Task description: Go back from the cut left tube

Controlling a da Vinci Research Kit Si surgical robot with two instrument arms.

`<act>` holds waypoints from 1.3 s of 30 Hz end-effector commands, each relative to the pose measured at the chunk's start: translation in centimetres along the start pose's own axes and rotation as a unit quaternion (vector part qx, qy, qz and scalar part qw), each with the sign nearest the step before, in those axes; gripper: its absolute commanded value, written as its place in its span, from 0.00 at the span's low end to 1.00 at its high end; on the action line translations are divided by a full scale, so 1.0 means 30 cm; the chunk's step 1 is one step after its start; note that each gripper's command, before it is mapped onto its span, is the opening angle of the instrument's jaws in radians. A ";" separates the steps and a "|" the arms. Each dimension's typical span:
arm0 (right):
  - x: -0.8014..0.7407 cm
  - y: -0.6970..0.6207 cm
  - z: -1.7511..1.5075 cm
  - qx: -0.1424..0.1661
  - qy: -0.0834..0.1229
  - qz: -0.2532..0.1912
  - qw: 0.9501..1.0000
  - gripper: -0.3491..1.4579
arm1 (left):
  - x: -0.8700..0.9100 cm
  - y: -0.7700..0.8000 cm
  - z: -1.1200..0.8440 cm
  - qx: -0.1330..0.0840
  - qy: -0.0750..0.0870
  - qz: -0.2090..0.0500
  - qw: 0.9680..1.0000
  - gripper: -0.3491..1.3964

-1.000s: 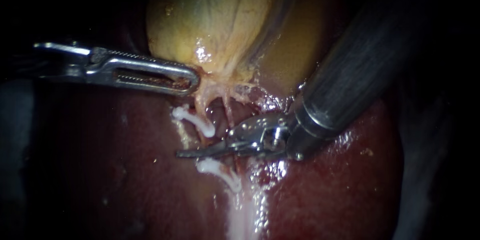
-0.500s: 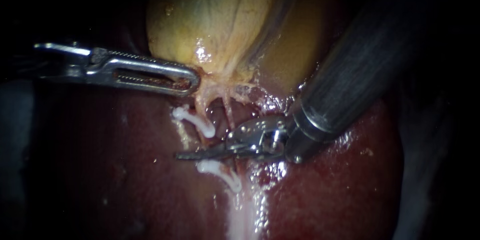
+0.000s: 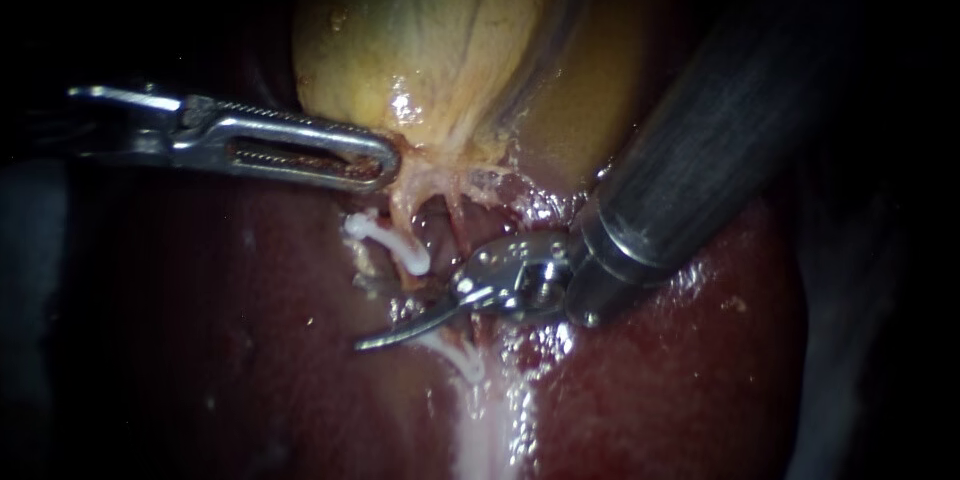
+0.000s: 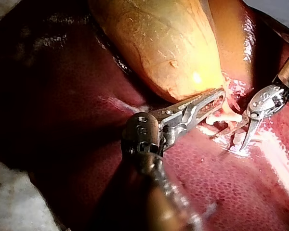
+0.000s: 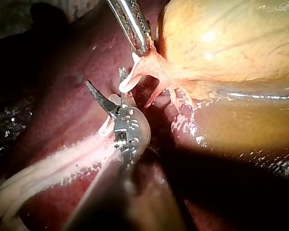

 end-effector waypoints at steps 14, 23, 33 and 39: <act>-0.0014 -0.0045 -0.010 -0.022 0.003 -0.028 0.999 0.99 | 0.0001 -0.0003 -0.0003 -0.001 0.000 0.000 1.000 0.00; -0.0003 -0.0093 -0.022 -0.027 0.000 -0.066 0.997 0.99 | 0.0000 -0.0005 -0.0003 -0.001 0.000 0.000 1.000 0.00; 0.0022 -0.0110 -0.045 -0.067 -0.002 -0.100 0.993 0.99 | 0.0000 -0.0007 -0.0004 -0.001 -0.001 0.000 1.000 0.00; 0.0029 -0.0126 -0.055 -0.091 -0.005 -0.117 0.989 0.99 | 0.0000 -0.0007 -0.0004 -0.001 -0.001 0.000 1.000 0.00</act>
